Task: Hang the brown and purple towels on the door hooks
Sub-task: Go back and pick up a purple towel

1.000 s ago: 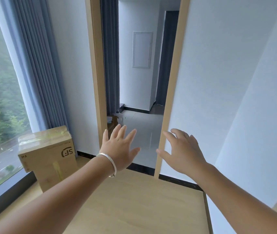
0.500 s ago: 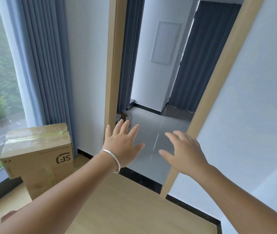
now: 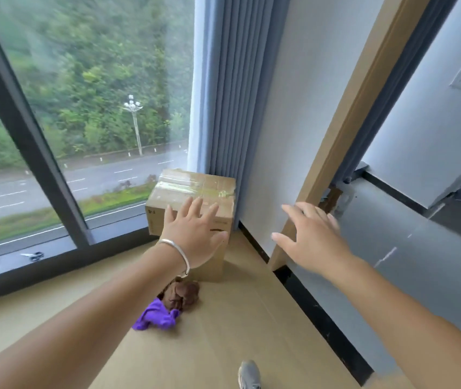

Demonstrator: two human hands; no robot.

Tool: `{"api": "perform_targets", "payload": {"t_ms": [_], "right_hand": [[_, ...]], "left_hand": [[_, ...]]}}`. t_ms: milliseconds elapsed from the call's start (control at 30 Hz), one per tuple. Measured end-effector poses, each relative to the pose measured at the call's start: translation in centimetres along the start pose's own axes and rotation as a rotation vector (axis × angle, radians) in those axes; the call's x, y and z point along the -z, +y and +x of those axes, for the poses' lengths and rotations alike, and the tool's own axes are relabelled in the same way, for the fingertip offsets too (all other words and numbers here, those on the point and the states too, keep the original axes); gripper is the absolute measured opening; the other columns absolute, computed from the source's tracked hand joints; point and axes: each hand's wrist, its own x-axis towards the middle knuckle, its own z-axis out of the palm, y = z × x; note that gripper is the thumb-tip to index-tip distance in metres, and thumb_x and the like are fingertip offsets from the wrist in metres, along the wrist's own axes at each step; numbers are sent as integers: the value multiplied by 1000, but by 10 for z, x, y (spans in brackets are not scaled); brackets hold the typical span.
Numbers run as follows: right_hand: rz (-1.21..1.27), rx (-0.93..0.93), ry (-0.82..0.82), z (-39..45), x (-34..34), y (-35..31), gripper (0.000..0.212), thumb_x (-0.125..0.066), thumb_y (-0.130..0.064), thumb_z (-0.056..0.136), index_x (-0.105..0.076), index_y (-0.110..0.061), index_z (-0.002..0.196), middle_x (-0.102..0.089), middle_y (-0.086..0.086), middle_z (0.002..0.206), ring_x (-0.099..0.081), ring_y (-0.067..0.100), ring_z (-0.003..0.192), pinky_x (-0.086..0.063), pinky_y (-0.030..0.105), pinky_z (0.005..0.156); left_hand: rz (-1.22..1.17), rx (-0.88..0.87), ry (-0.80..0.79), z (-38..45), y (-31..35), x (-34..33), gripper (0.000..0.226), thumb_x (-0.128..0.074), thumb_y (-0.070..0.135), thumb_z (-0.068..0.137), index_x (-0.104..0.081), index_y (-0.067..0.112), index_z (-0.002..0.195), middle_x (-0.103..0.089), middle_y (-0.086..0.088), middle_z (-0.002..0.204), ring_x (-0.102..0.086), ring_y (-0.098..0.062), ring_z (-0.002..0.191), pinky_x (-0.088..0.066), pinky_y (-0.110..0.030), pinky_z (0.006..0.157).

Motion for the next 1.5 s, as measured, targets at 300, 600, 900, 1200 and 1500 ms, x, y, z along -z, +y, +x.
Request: {"api": "perform_targets", "payload": {"t_ms": [300, 600, 900, 1200, 1500], "right_hand": [[115, 447, -152, 177, -68, -57, 60, -44, -60, 90, -32, -34, 142, -35, -2, 149, -27, 20, 138, -17, 51, 116], [67, 724, -413, 237, -167, -125, 63, -44, -60, 90, -31, -31, 145, -31, -1, 150, -23, 19, 140, -14, 48, 116], [-64, 797, -578, 256, -293, -192, 63, -48, -57, 90, -32, -31, 145, -32, -3, 149, -22, 16, 141, -15, 47, 116], [-113, 944, -657, 268, -522, -256, 58, -47, -55, 90, -37, -32, 142, -36, -6, 146, -26, 14, 138, -19, 43, 115], [-206, 1131, -668, 269, -799, -290, 43, -45, -51, 91, -51, -27, 126, -45, -2, 131, -35, 19, 128, -27, 44, 109]], "left_hand": [[78, 513, -124, 32, -90, -28, 67, -29, 66, 91, -14, 36, 149, -11, -3, 160, -1, -21, 147, -5, -56, 116], [22, 857, -292, 6, -144, -101, 65, -28, 66, 91, -16, 36, 149, -12, -4, 159, -5, -21, 147, -10, -54, 115], [-210, 959, -439, -6, -213, -229, 57, -31, 60, 94, -22, 42, 146, -16, -4, 158, -9, -19, 146, -8, -53, 115], [-306, 1076, -472, -13, -290, -438, 50, -34, 58, 94, -30, 46, 143, -19, -2, 156, -8, -17, 145, -9, -52, 115], [-306, 1255, -346, -18, -363, -690, 39, -43, 47, 96, -48, 43, 134, -24, -1, 153, -19, -17, 141, -19, -47, 115]]}}
